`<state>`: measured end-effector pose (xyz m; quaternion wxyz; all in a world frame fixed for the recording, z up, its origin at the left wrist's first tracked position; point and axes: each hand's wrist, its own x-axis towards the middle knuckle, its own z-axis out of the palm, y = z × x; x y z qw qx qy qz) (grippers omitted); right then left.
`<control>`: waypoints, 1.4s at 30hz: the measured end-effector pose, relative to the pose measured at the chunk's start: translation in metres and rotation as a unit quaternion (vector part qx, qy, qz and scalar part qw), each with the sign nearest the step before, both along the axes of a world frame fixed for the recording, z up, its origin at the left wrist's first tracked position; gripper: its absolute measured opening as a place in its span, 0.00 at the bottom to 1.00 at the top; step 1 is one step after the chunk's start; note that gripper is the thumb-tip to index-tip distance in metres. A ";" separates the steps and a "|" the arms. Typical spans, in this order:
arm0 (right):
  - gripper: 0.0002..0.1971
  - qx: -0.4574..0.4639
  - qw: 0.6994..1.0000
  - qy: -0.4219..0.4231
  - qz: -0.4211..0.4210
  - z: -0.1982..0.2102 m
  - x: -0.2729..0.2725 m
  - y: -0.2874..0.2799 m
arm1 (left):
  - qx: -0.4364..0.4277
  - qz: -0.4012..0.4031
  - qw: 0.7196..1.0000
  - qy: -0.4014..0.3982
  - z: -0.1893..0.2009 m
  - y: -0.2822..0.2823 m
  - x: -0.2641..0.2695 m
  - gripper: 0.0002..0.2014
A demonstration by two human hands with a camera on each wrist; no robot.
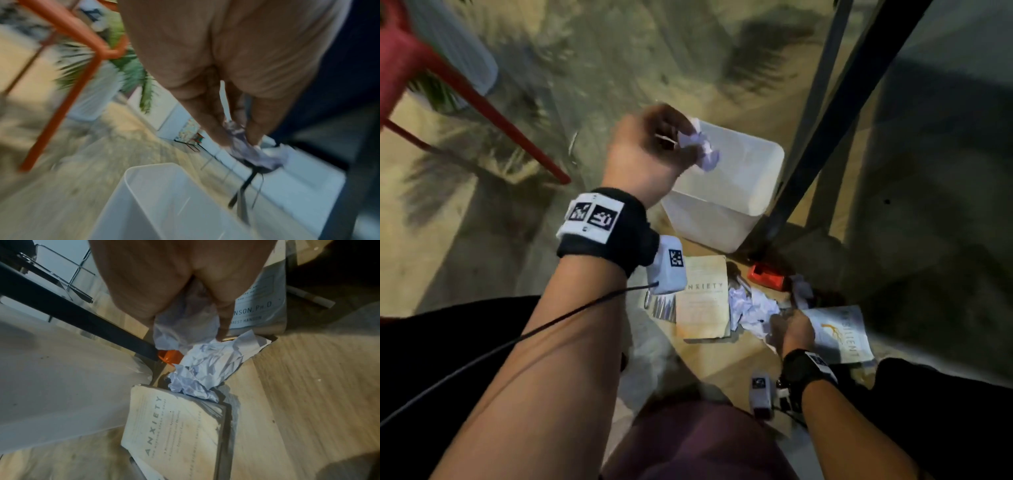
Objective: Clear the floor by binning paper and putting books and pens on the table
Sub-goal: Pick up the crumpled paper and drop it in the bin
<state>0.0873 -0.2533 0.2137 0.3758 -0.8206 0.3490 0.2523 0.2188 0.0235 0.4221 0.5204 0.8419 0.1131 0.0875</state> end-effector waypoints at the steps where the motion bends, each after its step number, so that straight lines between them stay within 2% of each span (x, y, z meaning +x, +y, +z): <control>1: 0.03 0.003 1.000 -0.007 -0.014 0.002 0.000 0.002 | 0.082 0.018 0.996 -0.012 -0.001 -0.005 0.012 0.10; 3: 0.07 0.001 1.000 -0.018 -0.007 0.001 0.001 0.004 | 0.202 0.005 0.979 0.000 -0.015 -0.013 0.029 0.08; 7: 0.19 0.036 0.998 -0.043 -0.030 -0.021 0.002 -0.001 | 0.300 -0.075 0.950 0.043 -0.059 -0.010 0.042 0.09; 9: 0.18 0.056 0.995 -0.060 -0.050 -0.015 0.005 0.003 | 0.287 -0.037 0.957 0.032 -0.071 0.001 0.047 0.12; 11: 0.10 0.062 0.991 -0.078 -0.093 0.004 0.009 0.011 | 0.254 0.016 0.967 0.024 -0.080 0.015 0.052 0.13; 14: 0.04 0.072 0.975 -0.140 -0.157 0.023 0.017 0.019 | 0.181 0.046 0.979 0.079 -0.090 0.033 0.059 0.20; 15: 0.05 0.081 0.970 -0.154 -0.168 0.028 0.020 0.021 | 0.160 0.044 0.981 0.104 -0.094 0.036 0.061 0.22; 19: 0.20 0.115 0.950 -0.213 -0.196 0.050 0.032 0.027 | 0.123 -0.004 0.973 0.195 -0.104 0.038 0.069 0.28; 22: 0.19 0.110 0.941 -0.276 -0.164 0.092 0.046 0.043 | 0.094 -0.005 0.969 0.227 -0.108 0.040 0.080 0.30; 25: 0.07 0.158 0.931 -0.319 -0.079 0.134 0.062 0.065 | 0.083 0.021 0.969 0.231 -0.116 0.041 0.087 0.31; 27: 0.12 0.177 0.942 -0.284 -0.023 0.155 0.080 0.076 | 0.076 0.034 0.970 0.229 -0.120 0.039 0.087 0.30; 28: 0.13 0.143 0.943 -0.299 0.022 0.166 0.093 0.081 | 0.071 0.038 0.971 0.226 -0.122 0.039 0.087 0.31; 29: 0.16 0.100 0.922 -0.368 0.072 0.177 0.106 0.087 | 0.065 0.041 0.971 0.225 -0.122 0.038 0.086 0.31; 30: 0.20 0.070 0.881 -0.453 0.119 0.184 0.118 0.092 | 0.060 0.045 0.972 0.224 -0.122 0.038 0.085 0.31; 31: 0.24 0.049 0.842 -0.515 0.152 0.186 0.129 0.097 | 0.059 0.047 0.972 0.223 -0.121 0.038 0.085 0.31; 32: 0.27 0.033 0.820 -0.545 0.170 0.181 0.140 0.101 | 0.065 0.049 0.972 0.220 -0.120 0.038 0.085 0.31; 33: 0.29 0.015 0.815 -0.551 0.176 0.176 0.149 0.106 | 0.074 0.050 0.972 0.219 -0.119 0.037 0.084 0.31; 35: 0.33 -0.008 0.824 -0.525 0.211 0.162 0.163 0.112 | 0.093 0.046 0.970 0.219 -0.117 0.035 0.083 0.32; 38: 0.40 -0.040 0.854 -0.433 0.287 0.146 0.168 0.117 | 0.111 0.042 0.965 0.233 -0.115 0.036 0.081 0.32; 40: 0.33 -0.053 0.839 -0.471 0.266 0.141 0.165 0.111 | 0.119 0.036 0.965 0.232 -0.113 0.036 0.081 0.32; 42: 0.21 -0.010 0.819 -0.538 0.199 0.140 0.150 0.102 | 0.135 0.019 0.965 0.225 -0.115 0.036 0.081 0.29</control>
